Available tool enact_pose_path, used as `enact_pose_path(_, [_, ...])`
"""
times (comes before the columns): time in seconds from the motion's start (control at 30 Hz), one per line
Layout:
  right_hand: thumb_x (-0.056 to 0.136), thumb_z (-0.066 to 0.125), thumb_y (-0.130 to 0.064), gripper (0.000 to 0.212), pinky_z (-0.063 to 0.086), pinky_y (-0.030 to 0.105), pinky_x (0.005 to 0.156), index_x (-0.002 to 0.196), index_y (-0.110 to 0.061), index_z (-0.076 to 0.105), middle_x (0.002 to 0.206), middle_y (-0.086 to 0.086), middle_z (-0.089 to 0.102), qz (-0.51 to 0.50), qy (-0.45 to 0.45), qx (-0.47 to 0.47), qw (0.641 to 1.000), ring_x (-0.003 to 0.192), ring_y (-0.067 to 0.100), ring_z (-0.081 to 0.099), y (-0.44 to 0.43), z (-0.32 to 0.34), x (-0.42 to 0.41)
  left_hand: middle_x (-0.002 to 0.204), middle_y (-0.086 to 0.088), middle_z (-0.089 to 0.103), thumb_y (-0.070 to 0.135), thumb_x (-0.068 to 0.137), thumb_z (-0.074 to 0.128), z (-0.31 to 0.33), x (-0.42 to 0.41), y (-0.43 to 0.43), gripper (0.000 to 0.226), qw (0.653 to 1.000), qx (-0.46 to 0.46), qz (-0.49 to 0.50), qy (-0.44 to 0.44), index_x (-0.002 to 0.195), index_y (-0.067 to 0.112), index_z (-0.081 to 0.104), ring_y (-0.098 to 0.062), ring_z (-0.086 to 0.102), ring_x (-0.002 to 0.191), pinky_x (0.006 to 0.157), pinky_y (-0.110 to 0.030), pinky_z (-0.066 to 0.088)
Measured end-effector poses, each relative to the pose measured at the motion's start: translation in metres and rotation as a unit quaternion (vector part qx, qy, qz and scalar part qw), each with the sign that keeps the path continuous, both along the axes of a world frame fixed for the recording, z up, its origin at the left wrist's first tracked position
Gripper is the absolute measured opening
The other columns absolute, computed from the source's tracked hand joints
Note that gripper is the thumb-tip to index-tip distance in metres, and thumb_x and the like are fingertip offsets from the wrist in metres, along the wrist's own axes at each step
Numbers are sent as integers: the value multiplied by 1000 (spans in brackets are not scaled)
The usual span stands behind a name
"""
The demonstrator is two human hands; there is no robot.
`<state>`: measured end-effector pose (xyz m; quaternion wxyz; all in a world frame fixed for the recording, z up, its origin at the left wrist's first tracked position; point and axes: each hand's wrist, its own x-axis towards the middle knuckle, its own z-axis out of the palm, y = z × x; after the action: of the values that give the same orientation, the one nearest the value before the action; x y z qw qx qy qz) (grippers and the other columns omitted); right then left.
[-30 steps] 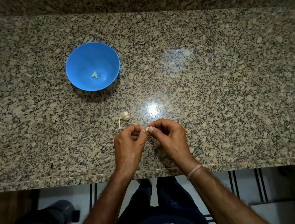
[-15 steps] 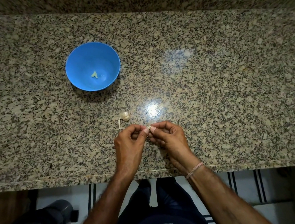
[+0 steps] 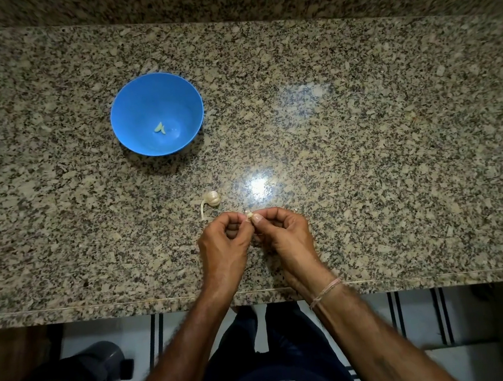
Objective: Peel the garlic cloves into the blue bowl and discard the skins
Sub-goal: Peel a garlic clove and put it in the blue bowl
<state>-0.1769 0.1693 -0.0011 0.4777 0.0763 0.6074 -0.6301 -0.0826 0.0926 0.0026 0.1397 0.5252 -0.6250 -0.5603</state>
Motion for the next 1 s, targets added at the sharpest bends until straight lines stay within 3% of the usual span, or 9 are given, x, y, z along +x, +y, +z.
enact_pose_path(0.07, [94, 73, -6, 14, 60, 37, 89, 107, 0, 71, 105, 20, 74, -3, -5, 7, 1000, 91, 26, 70, 0, 1, -1, 77, 2, 74, 27, 97, 70, -1, 0, 0, 12, 1000, -12, -1, -22, 91, 18, 73, -6, 70, 70, 63, -20, 55])
enact_pose_path(0.17, [95, 74, -12, 14, 60, 26, 79, 105, -3, 72, 101, 13, 75, 10, 32, 26, 999, 87, 20, 69, 2, 5, -4, 75, -3, 71, 30, 102, 62, -4, 4, 1, 24, 999, -18, -8, -40, 84, 19, 72, -20, 66, 68, 59, -33, 52])
enact_pose_path(0.23, [95, 74, -16, 13, 59, 25, 79, 101, -5, 73, 100, 11, 76, 30, 83, 44, 995, 87, 17, 71, 4, 5, -6, 86, 1, 72, 28, 103, 61, -2, 4, 2, 14, 999, -20, -12, -29, 96, 22, 72, -15, 67, 75, 61, -23, 50])
enact_pose_path(0.3, [95, 75, -21, 13, 61, 30, 81, 96, -8, 73, 95, 8, 76, 62, 143, 64, 986, 85, 16, 72, 6, 3, -6, 102, 10, 72, 24, 102, 64, 3, 4, 1, 11, 999, -25, -23, 0, 111, 26, 70, -2, 68, 88, 70, -13, 52])
enact_pose_path(0.4, [95, 76, -27, 16, 63, 41, 84, 91, -12, 73, 89, 8, 75, 110, 203, 75, 970, 84, 24, 72, 8, 0, -8, 99, 10, 74, 24, 98, 70, 4, 4, 0, 8, 999, -18, -26, 28, 105, 27, 72, -2, 69, 92, 80, -25, 60])
enact_pose_path(0.53, [97, 72, -27, 17, 62, 36, 80, 90, -11, 74, 84, 7, 74, 112, 202, 61, 971, 79, 18, 70, 9, 3, -9, 92, 5, 76, 23, 95, 75, 4, 4, -2, 4, 999, 10, -11, 46, 98, 24, 75, -15, 72, 90, 85, -42, 63])
enact_pose_path(0.6, [98, 71, -20, 13, 61, 29, 82, 96, -7, 74, 92, 10, 76, 102, 175, 31, 979, 86, 18, 72, 10, 5, -10, 92, 2, 77, 24, 94, 76, 5, 4, -2, 4, 998, 30, 2, 60, 97, 22, 75, -18, 74, 90, 87, -45, 63])
enact_pose_path(0.7, [97, 71, -9, 12, 61, 36, 93, 107, -3, 72, 106, 15, 77, 75, 112, -26, 991, 103, 27, 74, 11, 6, -9, 91, -3, 78, 22, 94, 76, 5, 3, -1, 5, 995, 49, 18, 80, 97, 18, 76, -23, 75, 90, 87, -48, 63])
enact_pose_path(1.0, [94, 74, -6, 18, 55, 51, 105, 112, -4, 75, 115, 15, 76, 58, 104, -52, 992, 114, 30, 72, 13, -1, -7, 80, 4, 75, 24, 94, 76, 11, 2, -4, 5, 999, -5, -10, 30, 91, 19, 77, -5, 69, 74, 65, -15, 53])
